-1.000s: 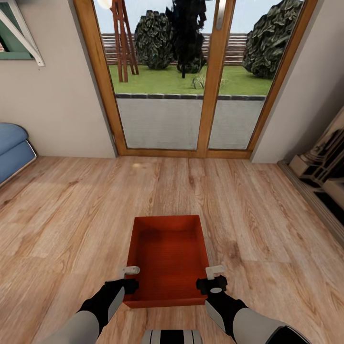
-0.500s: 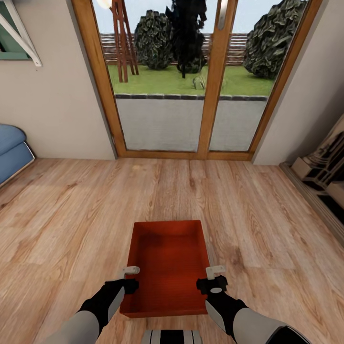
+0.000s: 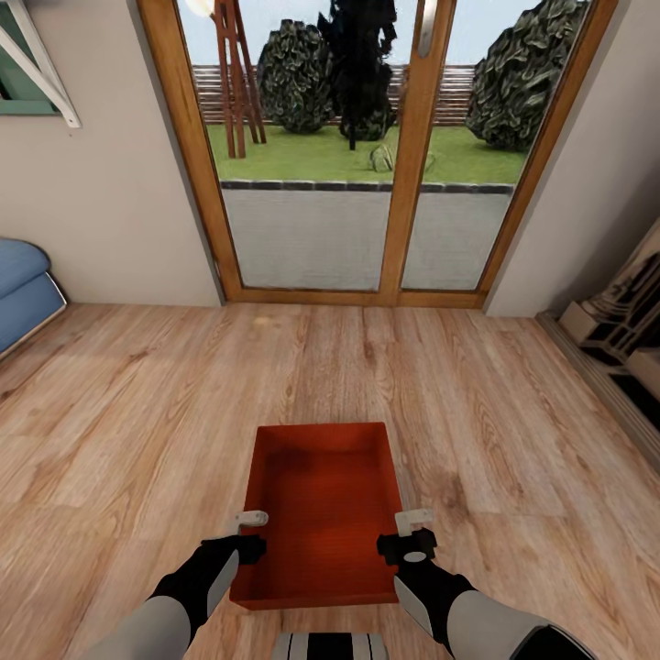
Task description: Move the two storage containers from the living room to the garage. In the garage, place one container on the floor and stack the other container on top of it (either order is fine).
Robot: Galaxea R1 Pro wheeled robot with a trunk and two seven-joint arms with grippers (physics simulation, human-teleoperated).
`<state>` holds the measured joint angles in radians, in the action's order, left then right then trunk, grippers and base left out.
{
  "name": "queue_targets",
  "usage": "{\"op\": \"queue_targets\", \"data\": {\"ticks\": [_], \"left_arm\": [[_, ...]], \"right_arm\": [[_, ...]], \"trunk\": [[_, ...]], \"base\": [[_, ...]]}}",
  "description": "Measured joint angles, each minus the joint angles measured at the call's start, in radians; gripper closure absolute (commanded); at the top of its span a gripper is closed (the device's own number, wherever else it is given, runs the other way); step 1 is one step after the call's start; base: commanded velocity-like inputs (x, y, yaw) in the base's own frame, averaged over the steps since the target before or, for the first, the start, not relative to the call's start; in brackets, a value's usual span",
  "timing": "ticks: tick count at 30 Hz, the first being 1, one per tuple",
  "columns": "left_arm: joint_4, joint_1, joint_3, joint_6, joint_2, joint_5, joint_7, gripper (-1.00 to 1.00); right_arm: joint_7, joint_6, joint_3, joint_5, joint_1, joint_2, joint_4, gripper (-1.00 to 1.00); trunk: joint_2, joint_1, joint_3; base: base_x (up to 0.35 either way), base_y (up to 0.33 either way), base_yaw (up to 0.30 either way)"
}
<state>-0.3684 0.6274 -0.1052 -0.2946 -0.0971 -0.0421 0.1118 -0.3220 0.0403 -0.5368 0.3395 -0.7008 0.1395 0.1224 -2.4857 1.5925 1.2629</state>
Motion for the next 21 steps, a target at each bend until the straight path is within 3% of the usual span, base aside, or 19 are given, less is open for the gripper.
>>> {"op": "queue_targets", "data": {"ticks": [8,14,21], "left_arm": [[-0.001,0.0,-0.001,0.0,0.0,0.0,0.0,-1.0],[-0.001,0.0,-0.001,0.0,0.0,0.0,0.0,-1.0],[0.0,0.0,-0.002,-0.001,0.0,0.0,0.0,-1.0]], "right_arm": [[0.0,0.0,0.001,0.0,-0.001,-0.009,0.0,-1.0],[0.0,0.0,0.002,0.0,0.0,-0.012,0.0,-1.0],[0.0,0.0,0.001,0.0,0.0,-0.012,0.001,-1.0]], "trunk": [[0.0,0.0,0.0],[-0.015,0.01,0.022],[-0.015,0.009,0.022]], "base": [[0.0,0.0,0.0],[0.0,0.0,0.0],[0.0,0.0,0.0]]}}
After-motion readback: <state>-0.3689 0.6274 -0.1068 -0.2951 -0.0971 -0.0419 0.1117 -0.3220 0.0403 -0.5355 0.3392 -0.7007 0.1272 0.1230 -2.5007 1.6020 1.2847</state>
